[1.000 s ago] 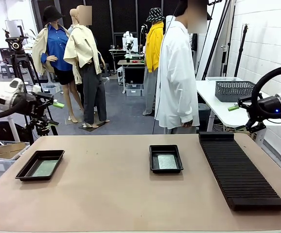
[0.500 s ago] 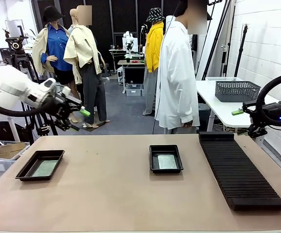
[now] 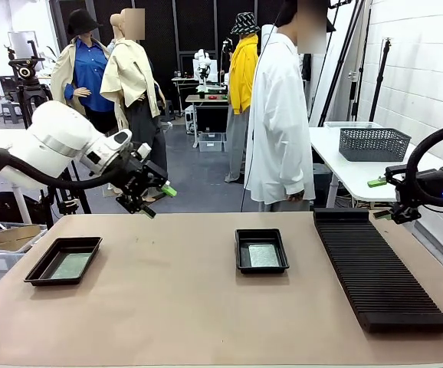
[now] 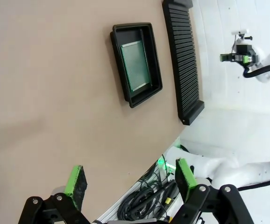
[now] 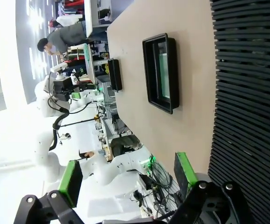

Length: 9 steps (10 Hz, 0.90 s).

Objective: Inspect and transfer BCBs to ESD trays.
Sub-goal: Pick up the ESD tray and place it on the left side of the table.

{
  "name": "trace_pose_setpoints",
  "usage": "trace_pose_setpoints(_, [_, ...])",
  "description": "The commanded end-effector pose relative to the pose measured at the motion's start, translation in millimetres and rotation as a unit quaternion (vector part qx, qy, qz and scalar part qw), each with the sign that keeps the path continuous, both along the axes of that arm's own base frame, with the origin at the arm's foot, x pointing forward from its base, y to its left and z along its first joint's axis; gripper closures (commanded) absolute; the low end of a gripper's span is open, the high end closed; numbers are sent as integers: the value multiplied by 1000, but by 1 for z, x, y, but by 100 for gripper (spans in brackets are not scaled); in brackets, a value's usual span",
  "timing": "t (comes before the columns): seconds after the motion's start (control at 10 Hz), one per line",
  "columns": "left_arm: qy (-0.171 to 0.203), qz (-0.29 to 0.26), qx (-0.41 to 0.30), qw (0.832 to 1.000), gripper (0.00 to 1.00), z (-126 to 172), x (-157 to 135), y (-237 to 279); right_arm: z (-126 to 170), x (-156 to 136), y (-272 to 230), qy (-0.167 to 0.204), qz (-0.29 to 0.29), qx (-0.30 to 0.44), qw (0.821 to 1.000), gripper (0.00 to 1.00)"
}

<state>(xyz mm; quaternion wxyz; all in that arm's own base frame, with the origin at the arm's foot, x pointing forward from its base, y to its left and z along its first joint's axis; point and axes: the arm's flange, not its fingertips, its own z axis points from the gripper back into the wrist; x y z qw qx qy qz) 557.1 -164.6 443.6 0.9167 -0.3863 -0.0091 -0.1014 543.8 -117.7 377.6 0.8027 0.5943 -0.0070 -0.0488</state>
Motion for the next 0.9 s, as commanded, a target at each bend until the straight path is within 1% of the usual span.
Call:
trace_pose_setpoints(0.0, [2,2,39,999,0,6,5,-23,5,0,1,-2,-7,-7,1000,0])
trace_pose_setpoints(0.1, [-3,3,50,999,0,6,7,-40,5,0,1,-2,-7,-7,1000,0])
trace_pose_setpoints(0.2, [-5,16,65,998,0,4,9,-54,5,0,1,-2,-7,-7,1000,0])
trace_pose_setpoints(0.4, [-22,49,99,994,0,-8,18,-84,5,0,1,-2,-7,-7,1000,0])
trace_pose_setpoints(0.6, [-41,72,117,990,0,-22,23,-111,5,0,1,-2,-7,-7,1000,0])
trace_pose_setpoints(0.8, [-35,81,128,988,0,-36,28,-136,5,0,1,-2,-7,-7,1000,0])
